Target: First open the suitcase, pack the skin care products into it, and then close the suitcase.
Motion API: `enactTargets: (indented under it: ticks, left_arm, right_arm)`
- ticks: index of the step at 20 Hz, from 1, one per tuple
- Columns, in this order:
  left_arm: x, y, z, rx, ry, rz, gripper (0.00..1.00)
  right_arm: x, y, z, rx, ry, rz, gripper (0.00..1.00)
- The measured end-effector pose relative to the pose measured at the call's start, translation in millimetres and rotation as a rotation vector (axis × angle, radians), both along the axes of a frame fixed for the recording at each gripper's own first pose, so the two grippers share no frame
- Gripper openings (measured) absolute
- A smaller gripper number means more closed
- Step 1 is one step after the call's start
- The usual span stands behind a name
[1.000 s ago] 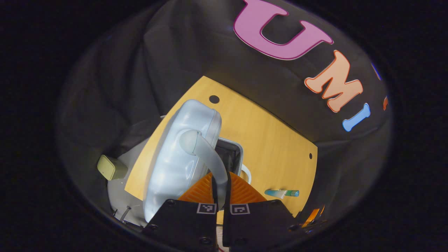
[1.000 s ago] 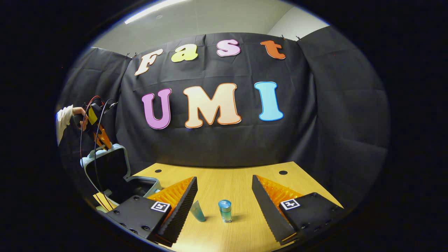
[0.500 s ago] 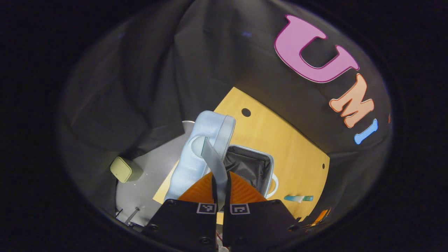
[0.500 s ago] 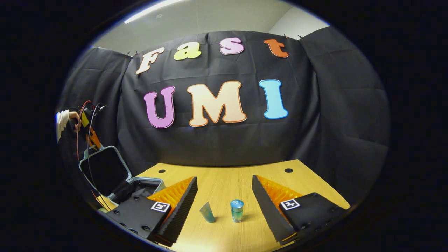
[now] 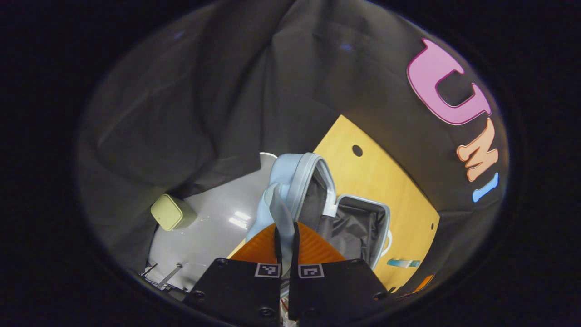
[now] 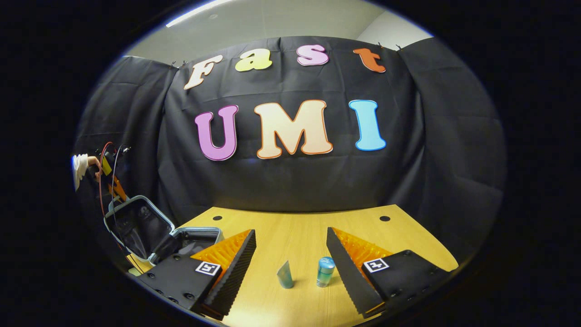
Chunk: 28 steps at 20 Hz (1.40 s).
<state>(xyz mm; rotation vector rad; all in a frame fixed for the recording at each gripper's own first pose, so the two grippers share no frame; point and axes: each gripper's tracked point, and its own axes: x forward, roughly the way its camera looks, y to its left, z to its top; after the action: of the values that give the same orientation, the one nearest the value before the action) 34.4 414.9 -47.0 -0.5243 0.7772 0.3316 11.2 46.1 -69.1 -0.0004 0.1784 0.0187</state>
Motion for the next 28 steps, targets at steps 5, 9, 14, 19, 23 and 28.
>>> enactTargets:
  ticks: [5, 9, 14, 19, 23, 28]
  left_arm:
    - [-16.3, 13.1, -40.9, -0.021, 0.019, 0.019, 0.00]
    - [-28.4, 9.5, -87.3, -0.070, 0.064, 0.030, 0.00]
    - [-48.0, 10.1, -129.1, -0.120, 0.102, 0.072, 0.00]
    - [-58.8, -5.5, -114.3, -0.142, 0.021, 0.084, 0.52]
    - [-65.2, -23.4, -82.9, -0.002, -0.047, 0.047, 0.97]
    - [-46.1, -78.6, -15.3, 0.377, -0.194, -0.164, 0.96]
  right_arm:
    - [3.4, 7.5, 2.1, -0.015, -0.003, 0.018, 0.98]
    - [-0.2, 1.2, 4.2, -0.024, -0.012, 0.010, 0.96]
    - [-8.0, -6.4, 2.5, -0.016, -0.010, 0.000, 0.98]
    - [-15.4, -12.9, 0.2, -0.023, -0.007, 0.005, 0.98]
    - [-18.0, -24.5, -2.2, -0.018, -0.003, 0.006, 0.96]
    - [-20.0, -47.0, -12.9, -0.030, 0.021, 0.004, 0.98]
